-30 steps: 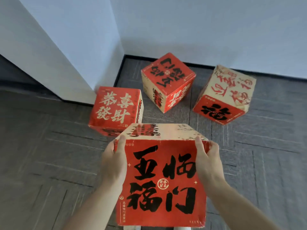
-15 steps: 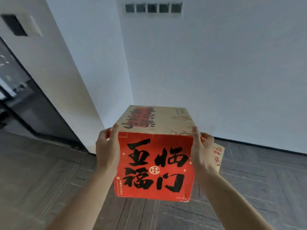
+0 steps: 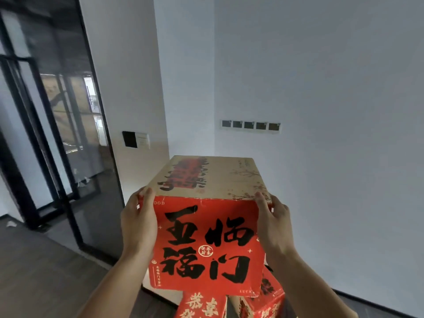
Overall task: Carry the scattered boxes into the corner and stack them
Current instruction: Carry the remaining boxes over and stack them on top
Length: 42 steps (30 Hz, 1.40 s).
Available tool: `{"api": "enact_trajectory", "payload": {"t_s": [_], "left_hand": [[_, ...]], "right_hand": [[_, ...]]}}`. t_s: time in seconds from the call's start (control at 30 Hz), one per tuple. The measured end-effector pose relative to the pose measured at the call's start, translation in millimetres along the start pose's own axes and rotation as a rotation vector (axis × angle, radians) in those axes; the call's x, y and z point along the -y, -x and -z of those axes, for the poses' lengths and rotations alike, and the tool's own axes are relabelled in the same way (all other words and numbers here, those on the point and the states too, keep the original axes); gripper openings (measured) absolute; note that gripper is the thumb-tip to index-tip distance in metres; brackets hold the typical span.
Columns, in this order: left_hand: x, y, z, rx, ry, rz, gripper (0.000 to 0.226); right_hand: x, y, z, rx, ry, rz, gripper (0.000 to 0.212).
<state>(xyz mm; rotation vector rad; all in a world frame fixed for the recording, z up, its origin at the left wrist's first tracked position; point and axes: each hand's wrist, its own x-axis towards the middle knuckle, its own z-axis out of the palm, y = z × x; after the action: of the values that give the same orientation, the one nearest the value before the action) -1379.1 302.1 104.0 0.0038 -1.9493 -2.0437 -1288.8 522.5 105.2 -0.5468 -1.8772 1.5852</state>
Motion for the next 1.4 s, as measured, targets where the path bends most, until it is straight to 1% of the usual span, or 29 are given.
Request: {"api": "enact_trajectory", "payload": {"t_s": [0.1,0.23,0.27,0.4,0.47,0.6,0.7,0.73,0.87,1.03,1.17,1.2,1.27,1.4], "left_hand": [[-14.5,-24.4,35.6,-0.036,0.054,-0.041,0.019],[-24.7,-66.5,93.8,-0.110,0.072,-0.064,0.018],[-21.7,-79.4,112.2,-0.129,0.070,-0.066,0.019],[-7.8,-114.9,193.4,-0.262,0.072,-0.068,0.018],[-4.4,-127.0,234.0,-0.361,0.063,-0.077,0.018],[-1.1,-143.9,310.3,-0.558,0.046,-0.079,0.017],[5.3,-152.0,360.5,-0.685,0.036,-0.094,0.021],[6.5,-154.1,374.7,-0.726,0.032,-0.102,0.020],[5.5,-164.5,416.3,-0.880,0.016,-0.106,0.017],[-0.1,-184.2,447.6,-1.024,-0.019,-0.136,0.020],[-5.9,-203.7,472.2,-1.128,-0.063,-0.164,0.019],[-6.6,-208.0,478.0,-1.149,-0.076,-0.166,0.019],[-8.9,-216.6,490.2,-1.181,-0.098,-0.173,0.021],[-12.6,-236.3,524.8,-1.229,-0.108,-0.197,0.019]], "right_hand": [[20.6,4.6,-45.6,0.040,-0.052,0.021,0.069],[42.6,11.6,-119.8,0.149,-0.132,0.037,0.059],[46.9,14.1,-140.5,0.182,-0.143,0.039,0.060],[53.7,32.2,-228.2,0.306,-0.159,0.040,0.075],[56.4,45.4,-274.0,0.383,-0.179,0.032,0.073],[61.2,69.6,-366.6,0.561,-0.236,0.003,0.048],[63.3,85.7,-430.0,0.695,-0.251,0.008,0.017],[63.2,90.4,-449.5,0.734,-0.258,0.010,0.013],[67.7,107.7,-517.2,0.892,-0.271,0.011,0.016],[80.1,114.0,-589.4,1.041,-0.279,0.043,0.025],[97.3,122.0,-643.7,1.158,-0.338,0.053,0.026],[99.8,125.7,-656.5,1.175,-0.355,0.046,0.024],[103.1,133.6,-681.1,1.207,-0.383,0.023,0.013],[114.2,150.9,-731.0,1.244,-0.404,-0.009,0.011]]}}
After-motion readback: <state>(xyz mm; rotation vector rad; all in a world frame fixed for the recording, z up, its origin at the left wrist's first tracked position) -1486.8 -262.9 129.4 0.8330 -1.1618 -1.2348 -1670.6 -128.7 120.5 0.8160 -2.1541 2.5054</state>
